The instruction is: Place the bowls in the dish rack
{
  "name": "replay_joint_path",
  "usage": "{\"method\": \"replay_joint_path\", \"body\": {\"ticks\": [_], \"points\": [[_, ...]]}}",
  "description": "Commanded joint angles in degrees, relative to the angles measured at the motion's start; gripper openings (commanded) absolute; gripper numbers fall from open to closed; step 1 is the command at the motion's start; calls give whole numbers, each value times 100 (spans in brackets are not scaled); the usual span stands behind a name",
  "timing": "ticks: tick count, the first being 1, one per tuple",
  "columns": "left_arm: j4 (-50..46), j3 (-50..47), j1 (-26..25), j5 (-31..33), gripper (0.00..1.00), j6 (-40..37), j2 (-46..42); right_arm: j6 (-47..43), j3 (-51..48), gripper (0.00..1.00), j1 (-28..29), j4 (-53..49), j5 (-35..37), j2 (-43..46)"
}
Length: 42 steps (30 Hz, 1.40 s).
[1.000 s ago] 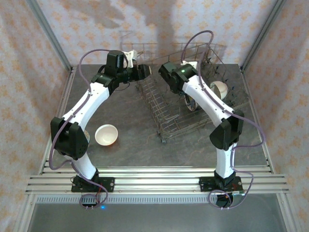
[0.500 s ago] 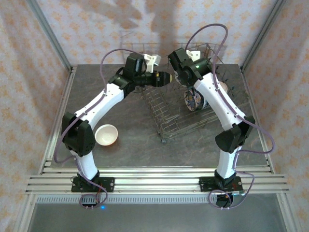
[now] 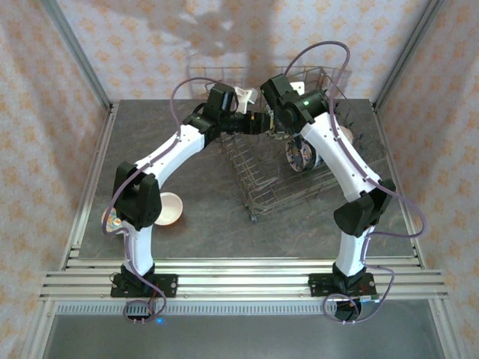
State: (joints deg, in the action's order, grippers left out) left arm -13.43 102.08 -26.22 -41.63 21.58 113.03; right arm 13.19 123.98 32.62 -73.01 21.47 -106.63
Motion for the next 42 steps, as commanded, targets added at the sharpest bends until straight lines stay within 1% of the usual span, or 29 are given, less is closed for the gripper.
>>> {"method": "replay_joint_path", "body": {"ticks": [1,8,11,12,13,14,16,17,18,19,22,24,32,38,42], "points": [[156,226,-2,-87,54,60,48,-75,260,0,7,134,-62,316],[292,304,2,-135,27,332,144,-39,403,0,11,17,-164,186],[393,262,3,-136,18,436,127,53,427,0,7,-33,-203,143],[402,268,3,-123,16,461,130,85,436,2,5,-53,-210,134],[415,267,0,-109,12,505,126,129,449,9,5,-78,-212,133],[459,260,3,-110,10,579,139,164,445,12,6,-97,-205,136],[586,227,35,-118,6,764,148,244,426,26,-1,-141,-207,158],[647,224,62,-134,5,886,160,289,396,32,-1,-148,-228,188],[695,217,73,-148,4,941,181,336,360,35,-1,-156,-260,218],[762,207,101,-176,2,1147,198,381,294,40,3,-138,-302,263],[971,173,145,-259,1,1395,228,458,33,40,-1,-4,-500,424],[967,184,155,-249,0,1403,237,503,-103,38,-1,40,-608,499],[1136,225,154,-570,0,1585,325,474,-458,28,-103,410,-772,623],[1124,249,152,-728,0,1630,327,418,-653,27,-214,984,-1116,756],[1142,217,156,-758,0,1639,316,409,-642,26,-216,1111,-1030,737]]}}
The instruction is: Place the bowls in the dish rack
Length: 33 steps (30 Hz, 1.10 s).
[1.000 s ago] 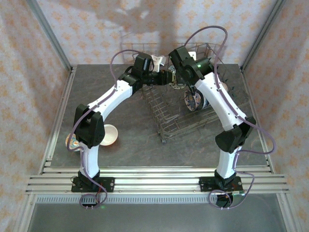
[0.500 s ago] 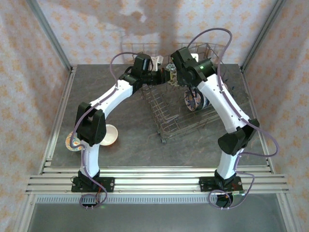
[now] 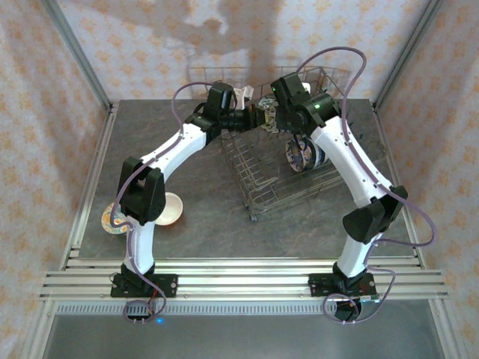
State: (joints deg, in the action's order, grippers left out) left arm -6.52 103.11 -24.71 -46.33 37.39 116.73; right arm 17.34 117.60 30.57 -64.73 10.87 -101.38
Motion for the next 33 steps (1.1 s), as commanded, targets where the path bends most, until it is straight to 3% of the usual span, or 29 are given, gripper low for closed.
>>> {"method": "replay_joint_path", "body": {"ticks": [1,15,20,24,33], "points": [[459,117,2,-305,0,67,-61,8,13,24,-16,294,69,190],[486,190,6,-456,0,137,15,128,24,14,-68,418,290,95],[479,253,-5,-518,0,155,69,180,215,0,-68,251,419,-47],[278,325,-1,-468,0,79,113,225,367,0,-68,162,466,-125],[37,421,-8,-360,36,-12,149,384,790,0,-38,-435,819,-347]]}}
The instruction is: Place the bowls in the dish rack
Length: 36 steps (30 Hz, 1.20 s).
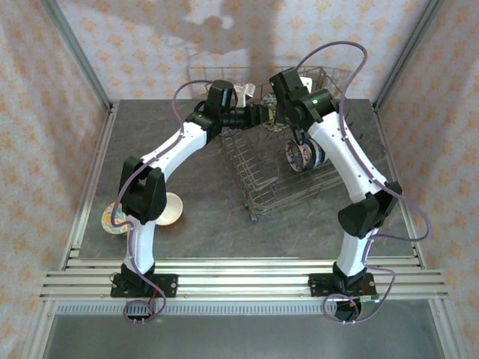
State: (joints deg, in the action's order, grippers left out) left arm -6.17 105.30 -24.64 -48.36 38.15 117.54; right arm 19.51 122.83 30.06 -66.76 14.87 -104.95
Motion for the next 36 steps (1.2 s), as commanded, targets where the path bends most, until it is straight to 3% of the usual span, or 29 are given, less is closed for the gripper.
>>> {"method": "replay_joint_path", "body": {"ticks": [1,8,14,24,36], "points": [[11,202,-11,-156,40,-89,67,197,258,0,18,-285,473,-7],[-290,240,3,23,53,-279,-7,359,101,0,27,-584,839,76],[-1017,179,48,613,60,-1054,-443,509,-376,0,196,-901,1400,228],[-1535,-278,403,1115,61,-1460,-1268,1076,-1266,0,915,-1452,2548,330],[-1780,-575,522,1266,61,-1561,-1522,1768,-1609,0,1302,-1883,3269,27]]}}
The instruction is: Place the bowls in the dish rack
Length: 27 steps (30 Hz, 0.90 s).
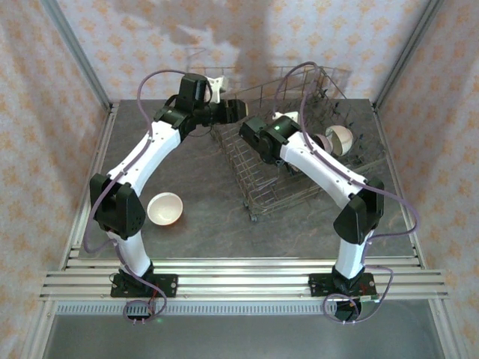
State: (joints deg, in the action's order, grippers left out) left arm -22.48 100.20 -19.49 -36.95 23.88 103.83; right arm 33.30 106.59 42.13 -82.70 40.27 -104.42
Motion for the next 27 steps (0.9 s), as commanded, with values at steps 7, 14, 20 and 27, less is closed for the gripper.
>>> {"method": "replay_joint_path", "body": {"ticks": [7,14,20,27], "points": [[-189,-155,8,188,61,-164,-245,523,-61,0,223,-278,945,-233],[-235,-203,28,258,61,-194,-324,731,-258,0,226,-245,1052,-293],[-240,-213,33,242,61,-198,-326,754,-322,0,226,-142,896,-406],[-250,-250,33,241,61,-191,-350,1089,-356,0,251,-351,1042,-578]]}}
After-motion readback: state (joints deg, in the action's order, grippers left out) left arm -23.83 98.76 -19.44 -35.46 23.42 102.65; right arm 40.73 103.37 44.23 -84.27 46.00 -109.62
